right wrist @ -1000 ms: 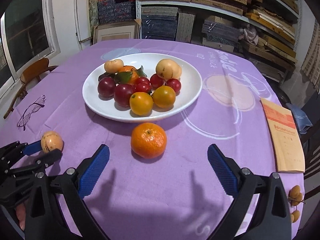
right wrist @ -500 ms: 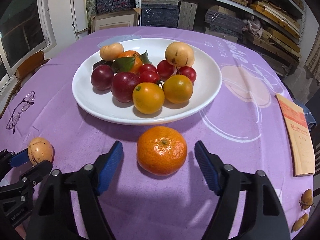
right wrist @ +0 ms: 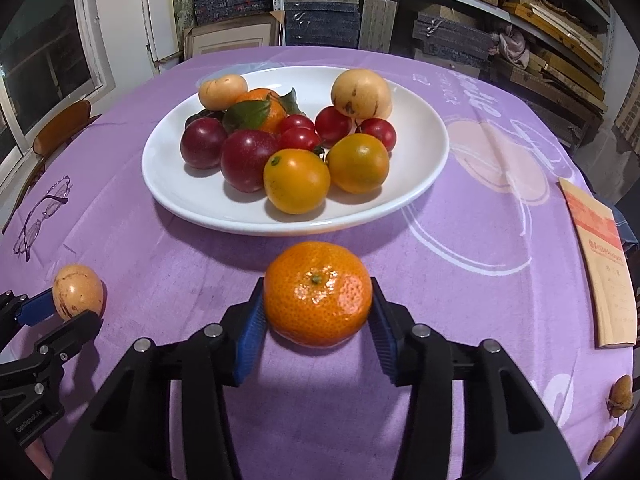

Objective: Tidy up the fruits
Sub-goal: 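Hold the pepino with the left gripper while the right gripper grasps the mandarin, then lower the pepino and mandarin onto the white plate and open both grippers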

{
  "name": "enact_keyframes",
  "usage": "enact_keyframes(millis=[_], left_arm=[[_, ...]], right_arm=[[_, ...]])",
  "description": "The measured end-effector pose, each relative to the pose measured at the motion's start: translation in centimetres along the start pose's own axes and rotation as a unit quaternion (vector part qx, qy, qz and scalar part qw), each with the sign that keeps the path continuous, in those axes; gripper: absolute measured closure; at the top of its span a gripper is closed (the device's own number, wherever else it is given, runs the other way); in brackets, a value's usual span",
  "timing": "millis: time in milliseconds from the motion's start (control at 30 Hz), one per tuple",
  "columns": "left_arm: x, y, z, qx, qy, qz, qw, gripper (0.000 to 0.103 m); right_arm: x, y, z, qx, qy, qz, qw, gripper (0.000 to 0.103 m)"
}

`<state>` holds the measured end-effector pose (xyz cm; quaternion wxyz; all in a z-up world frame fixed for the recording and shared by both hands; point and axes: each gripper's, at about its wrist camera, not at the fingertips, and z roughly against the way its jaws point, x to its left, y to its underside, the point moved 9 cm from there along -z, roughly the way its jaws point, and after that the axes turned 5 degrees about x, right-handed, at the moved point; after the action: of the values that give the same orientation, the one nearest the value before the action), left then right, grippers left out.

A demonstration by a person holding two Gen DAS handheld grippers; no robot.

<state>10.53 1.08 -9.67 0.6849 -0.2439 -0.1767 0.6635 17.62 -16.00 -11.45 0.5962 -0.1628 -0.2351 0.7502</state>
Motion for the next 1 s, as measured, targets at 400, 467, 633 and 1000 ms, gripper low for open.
enact_keyframes(millis=[400,467,633,1000], left_arm=[[-0.6,-0.1,0.4,-0.003,0.012,-0.005,0.9999,0.057],[-1.0,-0.2,0.7,-0.006,0.014,-0.01,0.9998,0.057],[-2.0,-1.0,1.5,-0.018,0.012,-0.028,0.9994,0.057],[-4.3,-8.4,2.6,-0.066,0.003,-0.06,0.996,0.057]], right_arm=[[1.3,3.9,3.7,-0.019,-0.023,0.001,1.0,0.056],[1.5,4.9,4.6,-0.023,-0.031,-0.001,0.999,0.056],[1.8,6.3,6.9,-0.038,-0.042,-0.006,0.998,0.056],[-0.8,-0.6,10.5,-0.091,-0.026,-0.015,0.995,0.056]])
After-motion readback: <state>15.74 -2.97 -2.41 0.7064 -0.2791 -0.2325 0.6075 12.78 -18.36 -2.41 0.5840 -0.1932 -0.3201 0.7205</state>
